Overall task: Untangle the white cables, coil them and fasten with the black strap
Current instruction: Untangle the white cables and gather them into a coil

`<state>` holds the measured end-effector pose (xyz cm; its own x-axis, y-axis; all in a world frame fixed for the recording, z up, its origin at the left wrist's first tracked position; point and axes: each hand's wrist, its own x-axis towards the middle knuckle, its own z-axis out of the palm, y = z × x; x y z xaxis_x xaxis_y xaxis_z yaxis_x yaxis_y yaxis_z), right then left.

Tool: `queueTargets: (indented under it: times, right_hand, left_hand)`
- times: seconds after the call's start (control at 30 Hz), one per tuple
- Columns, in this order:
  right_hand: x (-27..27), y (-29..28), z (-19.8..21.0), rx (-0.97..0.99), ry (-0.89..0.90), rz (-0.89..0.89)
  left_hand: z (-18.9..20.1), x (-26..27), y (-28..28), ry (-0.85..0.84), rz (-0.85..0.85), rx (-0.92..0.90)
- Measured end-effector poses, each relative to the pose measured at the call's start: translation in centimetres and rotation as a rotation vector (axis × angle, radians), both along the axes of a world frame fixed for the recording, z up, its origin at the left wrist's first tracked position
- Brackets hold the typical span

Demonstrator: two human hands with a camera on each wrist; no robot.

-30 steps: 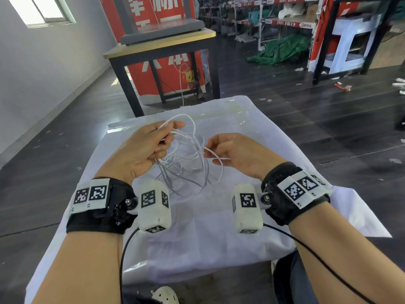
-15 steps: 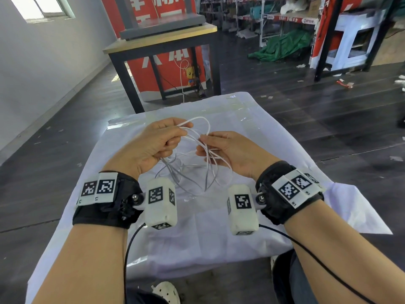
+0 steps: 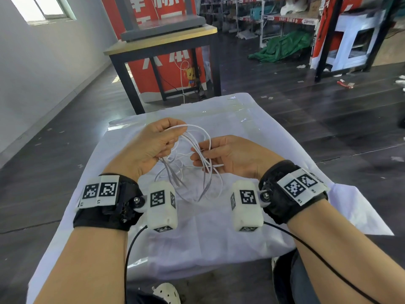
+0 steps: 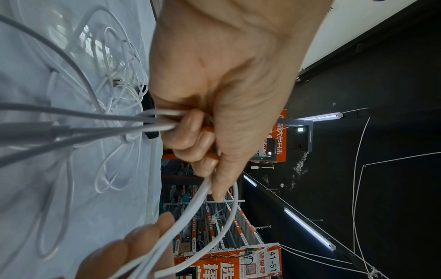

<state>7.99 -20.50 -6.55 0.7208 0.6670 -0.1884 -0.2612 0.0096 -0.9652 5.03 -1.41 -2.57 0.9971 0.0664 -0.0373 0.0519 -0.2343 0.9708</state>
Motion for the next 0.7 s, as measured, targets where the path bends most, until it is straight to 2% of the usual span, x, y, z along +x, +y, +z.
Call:
queueTargets:
  times: [0.2, 0.5, 0.7]
  right_hand:
    - [-0.08, 0.07, -0.02, -0.008, -0.015, -0.030]
    - [-0.32, -0.16, 0.28, 0.000, 0.018, 0.055]
    - [-0.44, 0.21, 0.23, -0.035, -0.034, 0.048]
  left_hand:
    - [-0.07, 0.14, -0.14, 0.006, 0.005, 0.000]
    - [0.11, -0.01, -0.48, 0.016, -0.039, -0.063]
    - [-0.07, 0.09, -0.50, 0.000, -0.034, -0.072]
